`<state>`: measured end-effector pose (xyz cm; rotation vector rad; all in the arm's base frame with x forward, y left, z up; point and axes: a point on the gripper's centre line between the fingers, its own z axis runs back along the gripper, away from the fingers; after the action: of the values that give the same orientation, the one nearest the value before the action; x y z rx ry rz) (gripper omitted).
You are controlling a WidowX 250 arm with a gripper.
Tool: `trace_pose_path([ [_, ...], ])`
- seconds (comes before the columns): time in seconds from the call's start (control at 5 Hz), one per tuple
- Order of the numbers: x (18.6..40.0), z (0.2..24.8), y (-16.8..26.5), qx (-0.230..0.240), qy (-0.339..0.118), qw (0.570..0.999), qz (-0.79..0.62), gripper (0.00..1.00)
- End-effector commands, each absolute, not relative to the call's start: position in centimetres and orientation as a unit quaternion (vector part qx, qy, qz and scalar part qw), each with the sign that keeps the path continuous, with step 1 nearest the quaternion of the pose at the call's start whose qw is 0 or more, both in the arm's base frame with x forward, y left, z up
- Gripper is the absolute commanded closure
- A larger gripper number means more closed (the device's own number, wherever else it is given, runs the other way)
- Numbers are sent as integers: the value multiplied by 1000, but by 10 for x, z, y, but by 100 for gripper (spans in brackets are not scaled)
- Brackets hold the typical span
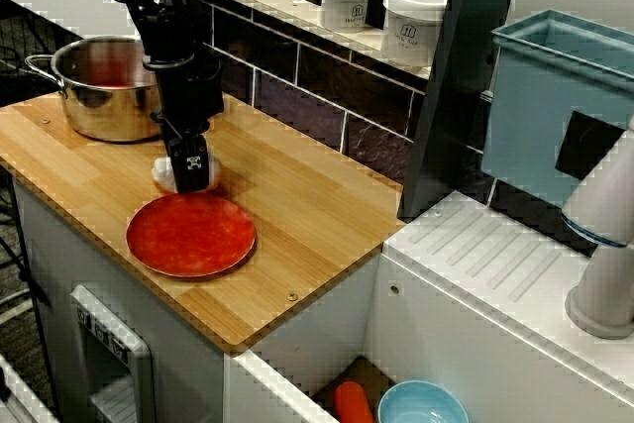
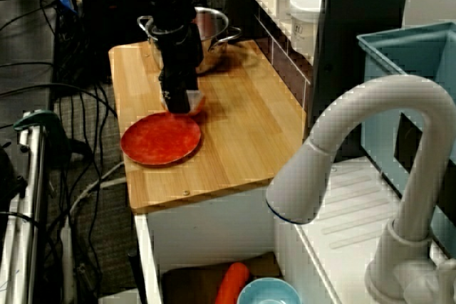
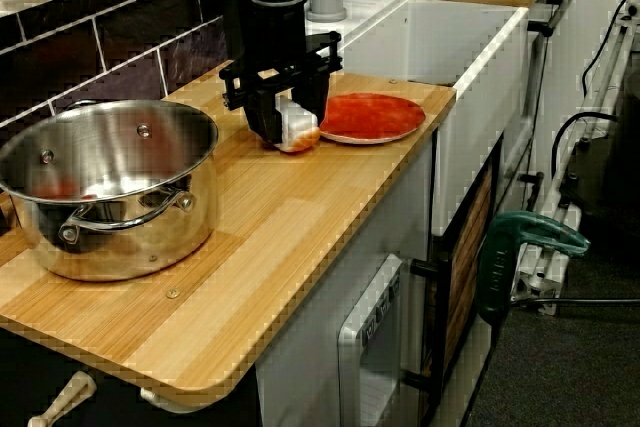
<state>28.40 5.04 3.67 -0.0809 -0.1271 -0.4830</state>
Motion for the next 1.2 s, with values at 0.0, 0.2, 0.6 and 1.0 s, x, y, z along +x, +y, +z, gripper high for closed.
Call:
trace_pose_path([
  [0.0, 295, 70, 57, -29, -98, 965, -243, 100],
  [0.2, 309, 74, 54, -25, -103, 964, -246, 100],
  [0.6, 333, 85, 50, -20, -124, 960, -249, 100],
  [1.0, 351, 64, 49, -5, -111, 964, -241, 100],
])
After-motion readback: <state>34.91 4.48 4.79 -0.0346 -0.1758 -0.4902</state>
